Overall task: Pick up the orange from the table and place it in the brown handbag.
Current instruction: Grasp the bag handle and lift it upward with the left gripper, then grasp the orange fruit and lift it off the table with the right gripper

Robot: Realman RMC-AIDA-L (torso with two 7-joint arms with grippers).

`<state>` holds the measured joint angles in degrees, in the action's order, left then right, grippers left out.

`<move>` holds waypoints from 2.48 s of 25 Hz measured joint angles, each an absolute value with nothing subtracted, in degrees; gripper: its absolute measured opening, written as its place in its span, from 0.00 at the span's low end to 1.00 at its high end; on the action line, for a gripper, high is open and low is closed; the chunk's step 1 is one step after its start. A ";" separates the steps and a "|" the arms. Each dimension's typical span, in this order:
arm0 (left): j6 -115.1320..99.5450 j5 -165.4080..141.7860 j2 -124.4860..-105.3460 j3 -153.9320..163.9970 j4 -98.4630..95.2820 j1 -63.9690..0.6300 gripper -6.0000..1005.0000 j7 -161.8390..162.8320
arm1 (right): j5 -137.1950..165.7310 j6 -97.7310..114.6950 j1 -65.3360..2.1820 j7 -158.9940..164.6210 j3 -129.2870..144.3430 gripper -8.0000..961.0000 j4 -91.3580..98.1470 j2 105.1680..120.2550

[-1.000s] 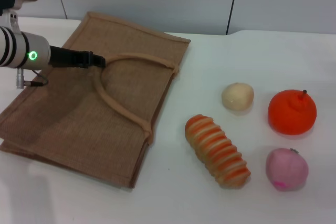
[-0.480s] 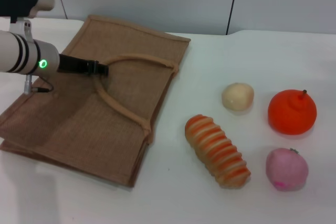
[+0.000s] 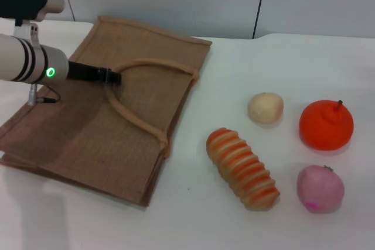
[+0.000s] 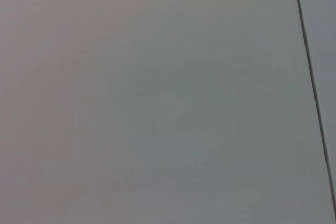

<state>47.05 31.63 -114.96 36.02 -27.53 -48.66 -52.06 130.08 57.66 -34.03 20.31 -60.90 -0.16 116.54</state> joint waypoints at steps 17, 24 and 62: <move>45.96 31.77 -115.41 36.04 -26.63 -49.14 0.40 -53.38 | 130.17 57.66 -34.01 20.39 -60.91 0.73 -0.18 116.54; 46.00 32.00 -115.47 36.03 -26.62 -49.13 0.31 -53.15 | 130.10 57.66 -34.01 20.39 -60.91 0.73 -0.09 116.54; 70.03 92.25 -113.61 35.24 -27.31 -33.25 0.13 -87.59 | 131.07 76.99 -34.54 38.76 -30.40 0.73 12.43 115.50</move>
